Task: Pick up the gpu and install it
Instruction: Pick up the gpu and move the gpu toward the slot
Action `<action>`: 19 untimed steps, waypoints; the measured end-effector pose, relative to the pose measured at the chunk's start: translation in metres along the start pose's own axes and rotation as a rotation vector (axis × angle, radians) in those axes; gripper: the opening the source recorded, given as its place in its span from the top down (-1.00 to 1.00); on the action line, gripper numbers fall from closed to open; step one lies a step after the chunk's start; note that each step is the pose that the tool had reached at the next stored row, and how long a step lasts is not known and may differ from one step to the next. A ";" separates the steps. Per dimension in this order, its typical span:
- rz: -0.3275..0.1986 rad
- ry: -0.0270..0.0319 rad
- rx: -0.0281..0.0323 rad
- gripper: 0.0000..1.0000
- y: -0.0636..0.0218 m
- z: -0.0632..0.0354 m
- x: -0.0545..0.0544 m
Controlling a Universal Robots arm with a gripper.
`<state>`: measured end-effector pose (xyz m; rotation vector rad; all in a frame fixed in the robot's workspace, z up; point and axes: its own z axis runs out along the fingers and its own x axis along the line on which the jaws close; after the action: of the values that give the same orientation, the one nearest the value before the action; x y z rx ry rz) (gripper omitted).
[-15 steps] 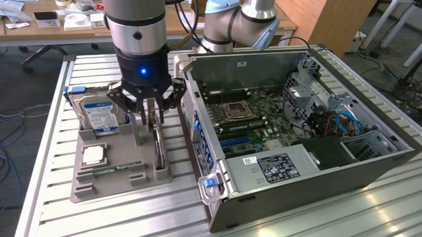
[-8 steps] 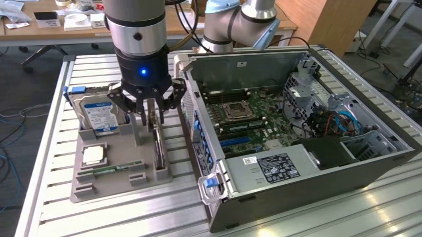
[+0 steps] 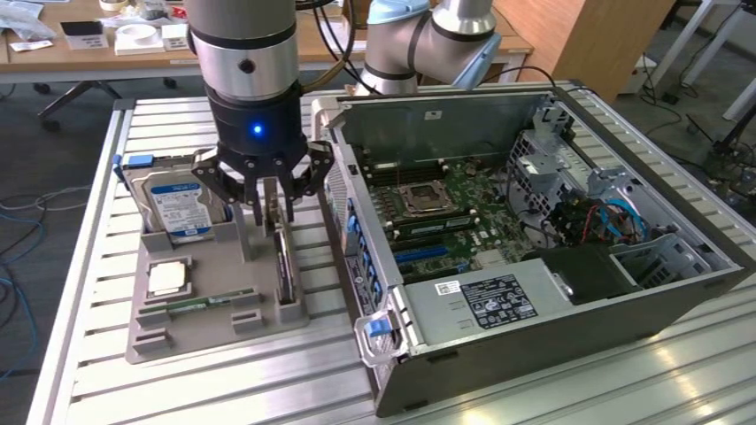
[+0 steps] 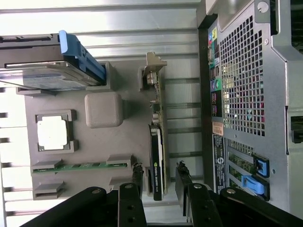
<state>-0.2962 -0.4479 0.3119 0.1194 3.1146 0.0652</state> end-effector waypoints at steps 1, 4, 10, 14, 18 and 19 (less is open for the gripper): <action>0.000 0.0001 0.0002 0.17 -0.0001 0.0008 0.000; 0.000 0.0001 0.0002 0.17 -0.0002 0.0040 0.000; 0.000 0.0002 0.0003 0.17 -0.0004 0.0096 0.000; 0.000 0.0004 0.0005 0.17 -0.0005 0.0117 0.000; 0.000 0.0002 0.0003 0.17 -0.0005 0.0119 0.000; 0.000 0.0002 0.0003 0.17 -0.0005 0.0119 0.000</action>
<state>-0.2963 -0.4479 0.3001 0.1195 3.1148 0.0648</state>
